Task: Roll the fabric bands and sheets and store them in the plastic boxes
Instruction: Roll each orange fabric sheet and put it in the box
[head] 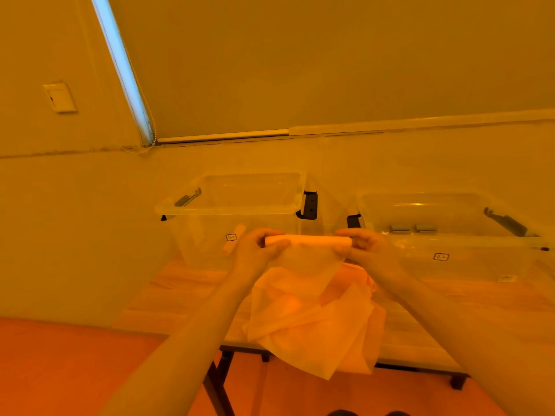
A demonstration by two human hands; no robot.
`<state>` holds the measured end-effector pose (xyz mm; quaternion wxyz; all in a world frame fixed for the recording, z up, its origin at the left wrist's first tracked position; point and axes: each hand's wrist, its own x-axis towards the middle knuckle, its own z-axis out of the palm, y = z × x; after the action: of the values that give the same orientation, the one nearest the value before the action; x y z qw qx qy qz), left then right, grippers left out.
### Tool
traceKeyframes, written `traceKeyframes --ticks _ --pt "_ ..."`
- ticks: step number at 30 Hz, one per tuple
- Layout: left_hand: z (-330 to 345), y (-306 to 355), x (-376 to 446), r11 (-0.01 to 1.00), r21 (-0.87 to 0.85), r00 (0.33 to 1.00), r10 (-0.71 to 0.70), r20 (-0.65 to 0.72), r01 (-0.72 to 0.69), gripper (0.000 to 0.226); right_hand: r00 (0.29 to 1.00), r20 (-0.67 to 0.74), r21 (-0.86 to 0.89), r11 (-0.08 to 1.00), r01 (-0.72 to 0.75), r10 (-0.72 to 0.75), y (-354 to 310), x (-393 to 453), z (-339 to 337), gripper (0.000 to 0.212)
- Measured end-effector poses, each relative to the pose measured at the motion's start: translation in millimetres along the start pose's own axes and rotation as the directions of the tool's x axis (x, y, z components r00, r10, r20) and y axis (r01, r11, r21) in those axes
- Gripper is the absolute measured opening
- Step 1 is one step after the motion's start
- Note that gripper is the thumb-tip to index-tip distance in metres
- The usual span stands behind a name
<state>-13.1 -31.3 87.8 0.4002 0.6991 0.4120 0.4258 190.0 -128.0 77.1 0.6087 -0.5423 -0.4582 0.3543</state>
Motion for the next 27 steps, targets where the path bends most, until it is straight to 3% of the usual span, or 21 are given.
traceKeyframes --ticks 5,10,27 --pt "-1.3 1.0 -2.0 1.000 -0.030 0.999 0.012 0.051 -0.011 0.027 0.999 -0.039 -0.072 0.997 0.019 -0.022 4.7 -0.7 1.7 0.015" --pt "-0.8 1.8 -1.5 0.999 -0.022 0.999 -0.025 0.037 0.026 0.016 0.998 -0.068 -0.086 0.996 -0.001 -0.004 9.2 0.2 1.9 0.011" --pt "-2.0 3.7 -4.8 0.998 -0.008 0.996 0.060 0.073 -0.060 0.029 0.996 -0.090 -0.040 0.999 -0.005 0.002 8.5 0.3 -1.0 0.021"
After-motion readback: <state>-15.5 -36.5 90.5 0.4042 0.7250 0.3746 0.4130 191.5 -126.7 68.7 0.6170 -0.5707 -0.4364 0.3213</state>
